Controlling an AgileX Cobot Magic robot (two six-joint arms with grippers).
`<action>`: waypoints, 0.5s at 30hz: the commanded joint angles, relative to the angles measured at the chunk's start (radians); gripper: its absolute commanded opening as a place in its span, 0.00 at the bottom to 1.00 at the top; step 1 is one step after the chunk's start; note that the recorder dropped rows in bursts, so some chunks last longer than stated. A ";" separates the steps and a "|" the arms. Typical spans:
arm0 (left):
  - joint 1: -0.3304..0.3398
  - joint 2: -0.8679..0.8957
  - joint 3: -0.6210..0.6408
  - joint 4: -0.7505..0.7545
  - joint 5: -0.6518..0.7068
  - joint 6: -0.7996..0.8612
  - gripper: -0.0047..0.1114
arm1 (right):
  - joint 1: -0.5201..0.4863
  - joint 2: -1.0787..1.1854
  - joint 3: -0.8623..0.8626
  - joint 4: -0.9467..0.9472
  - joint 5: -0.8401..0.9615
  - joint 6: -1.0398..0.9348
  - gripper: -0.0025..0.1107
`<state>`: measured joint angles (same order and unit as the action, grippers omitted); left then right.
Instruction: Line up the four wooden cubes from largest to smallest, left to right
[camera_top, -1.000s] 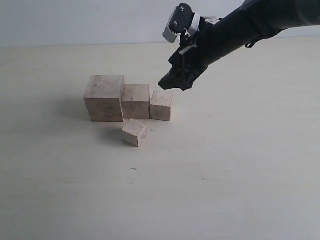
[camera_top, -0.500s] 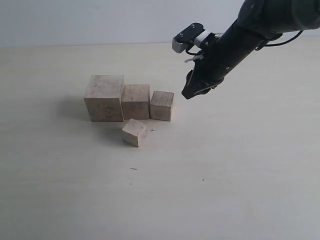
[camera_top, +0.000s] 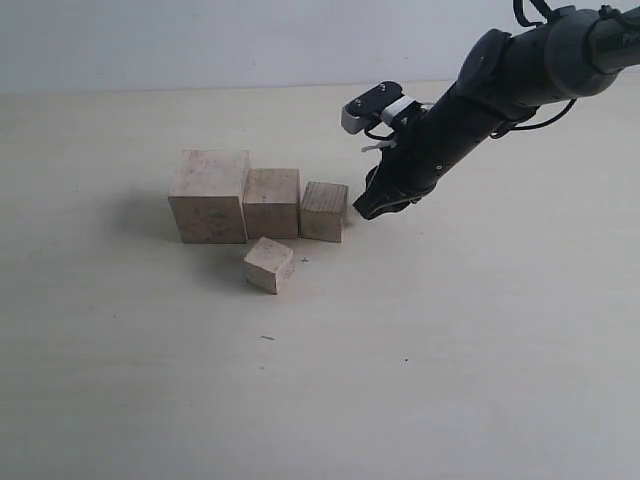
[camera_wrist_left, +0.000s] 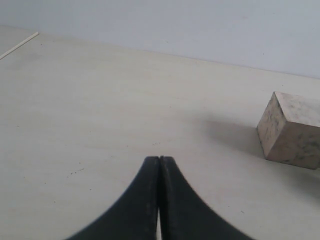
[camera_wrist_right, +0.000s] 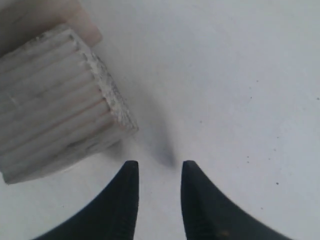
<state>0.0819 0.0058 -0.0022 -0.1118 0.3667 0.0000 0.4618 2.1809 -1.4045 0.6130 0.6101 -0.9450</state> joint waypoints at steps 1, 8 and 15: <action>-0.005 -0.006 0.002 0.004 -0.008 0.000 0.04 | 0.013 0.000 0.001 0.030 -0.022 -0.024 0.27; -0.005 -0.006 0.002 0.004 -0.008 0.000 0.04 | 0.014 0.000 0.001 0.109 -0.034 -0.068 0.27; -0.005 -0.006 0.002 0.004 -0.008 0.000 0.04 | 0.014 0.000 0.001 0.161 -0.038 -0.068 0.27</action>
<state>0.0819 0.0058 -0.0022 -0.1118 0.3667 0.0000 0.4738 2.1831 -1.4045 0.7452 0.5814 -1.0032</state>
